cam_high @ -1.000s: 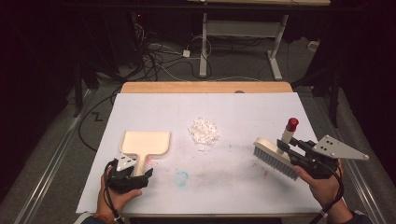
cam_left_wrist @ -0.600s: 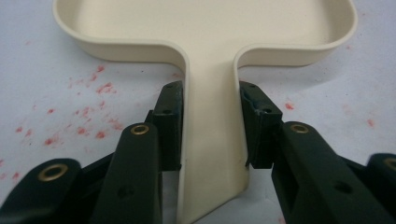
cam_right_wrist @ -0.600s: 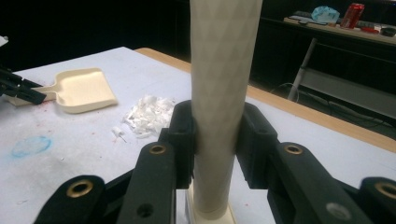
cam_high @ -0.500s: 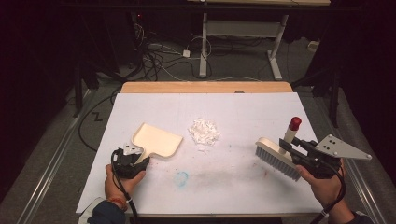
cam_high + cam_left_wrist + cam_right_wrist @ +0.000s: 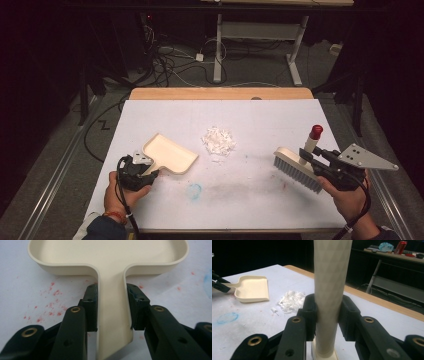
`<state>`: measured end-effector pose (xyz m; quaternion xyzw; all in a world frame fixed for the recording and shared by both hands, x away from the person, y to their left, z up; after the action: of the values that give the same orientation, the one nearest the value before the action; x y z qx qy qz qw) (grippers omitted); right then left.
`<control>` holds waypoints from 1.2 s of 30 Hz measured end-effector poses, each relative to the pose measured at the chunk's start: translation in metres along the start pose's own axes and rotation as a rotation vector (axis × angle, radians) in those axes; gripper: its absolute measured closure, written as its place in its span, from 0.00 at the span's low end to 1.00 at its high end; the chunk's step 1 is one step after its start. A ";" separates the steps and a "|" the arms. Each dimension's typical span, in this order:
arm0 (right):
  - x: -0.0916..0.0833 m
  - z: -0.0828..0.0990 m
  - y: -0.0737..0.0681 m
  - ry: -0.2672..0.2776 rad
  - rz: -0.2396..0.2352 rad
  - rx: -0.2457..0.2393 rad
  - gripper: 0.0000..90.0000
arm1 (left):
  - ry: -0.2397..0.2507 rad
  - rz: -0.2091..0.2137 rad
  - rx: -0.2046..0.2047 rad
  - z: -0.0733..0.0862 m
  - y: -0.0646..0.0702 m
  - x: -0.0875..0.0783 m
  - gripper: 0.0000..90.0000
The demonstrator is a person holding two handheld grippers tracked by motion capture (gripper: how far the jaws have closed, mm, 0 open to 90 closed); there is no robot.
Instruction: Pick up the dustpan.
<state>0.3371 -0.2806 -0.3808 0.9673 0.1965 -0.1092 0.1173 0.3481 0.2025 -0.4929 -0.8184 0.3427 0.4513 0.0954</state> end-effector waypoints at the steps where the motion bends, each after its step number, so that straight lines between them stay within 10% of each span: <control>1: 0.000 0.000 0.000 0.003 0.001 -0.001 0.79 | -0.005 -0.003 0.017 0.000 0.003 -0.002 0.71; 36: 0.044 0.000 0.019 -0.021 0.116 0.058 0.79 | -0.052 0.127 0.094 0.018 0.025 -0.009 0.70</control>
<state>0.3842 -0.2821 -0.3889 0.9789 0.1356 -0.1180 0.0973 0.3169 0.1962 -0.4920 -0.7776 0.4121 0.4610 0.1140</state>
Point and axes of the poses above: each handheld gripper's, and its own axes: x roughly forward along the jaws, z roughly out of its underside, y roughly to its right, the point moved 5 cm from there along x, roughly forward along the jaws, and after that the axes turned 14 degrees about z, right-handed, at the moved point
